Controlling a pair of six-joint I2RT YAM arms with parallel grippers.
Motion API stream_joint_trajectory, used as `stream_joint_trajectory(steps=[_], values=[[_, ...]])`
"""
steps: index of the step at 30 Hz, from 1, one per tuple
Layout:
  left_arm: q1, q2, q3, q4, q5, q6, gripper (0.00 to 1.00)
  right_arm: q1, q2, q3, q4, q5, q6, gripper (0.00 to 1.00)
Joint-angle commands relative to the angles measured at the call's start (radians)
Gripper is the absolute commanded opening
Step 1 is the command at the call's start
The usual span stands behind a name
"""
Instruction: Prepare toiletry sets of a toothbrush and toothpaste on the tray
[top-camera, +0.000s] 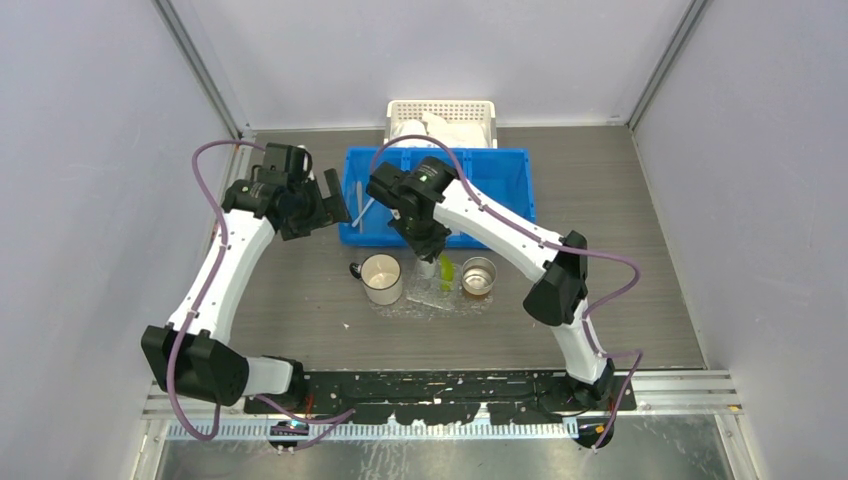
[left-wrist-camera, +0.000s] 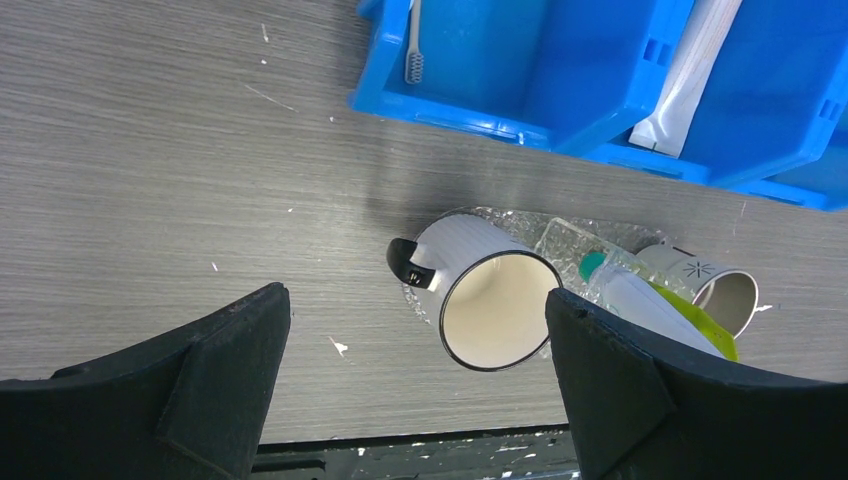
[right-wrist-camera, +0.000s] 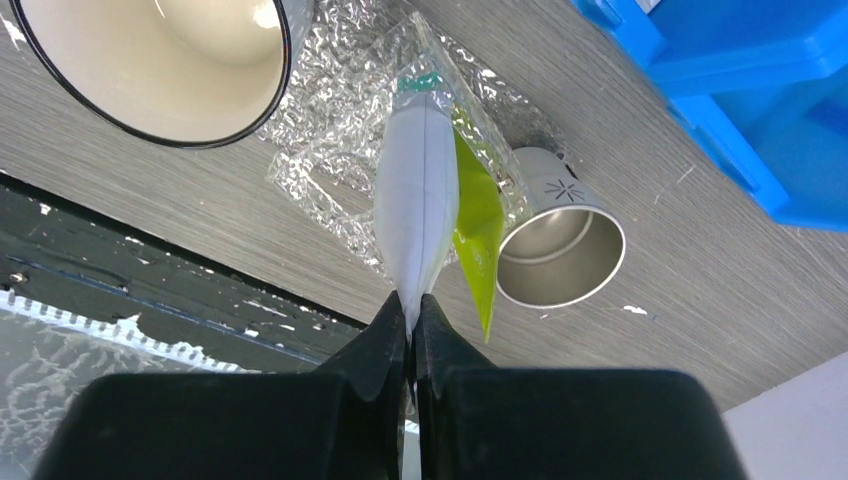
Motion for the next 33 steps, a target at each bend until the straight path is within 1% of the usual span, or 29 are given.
stream_joint_trajectory(steps=[1,14,33], values=[[0.008,0.007,0.01,0.043,0.01,0.013,1.0,-0.012,-0.008,-0.03,0.064,-0.033,-0.029,0.0],[0.011,0.018,0.003,0.051,0.012,0.014,1.0,-0.043,-0.014,-0.14,0.144,-0.08,-0.047,0.0],[0.011,0.012,-0.006,0.056,0.013,-0.003,1.0,-0.031,-0.014,-0.166,0.16,-0.138,-0.099,0.01]])
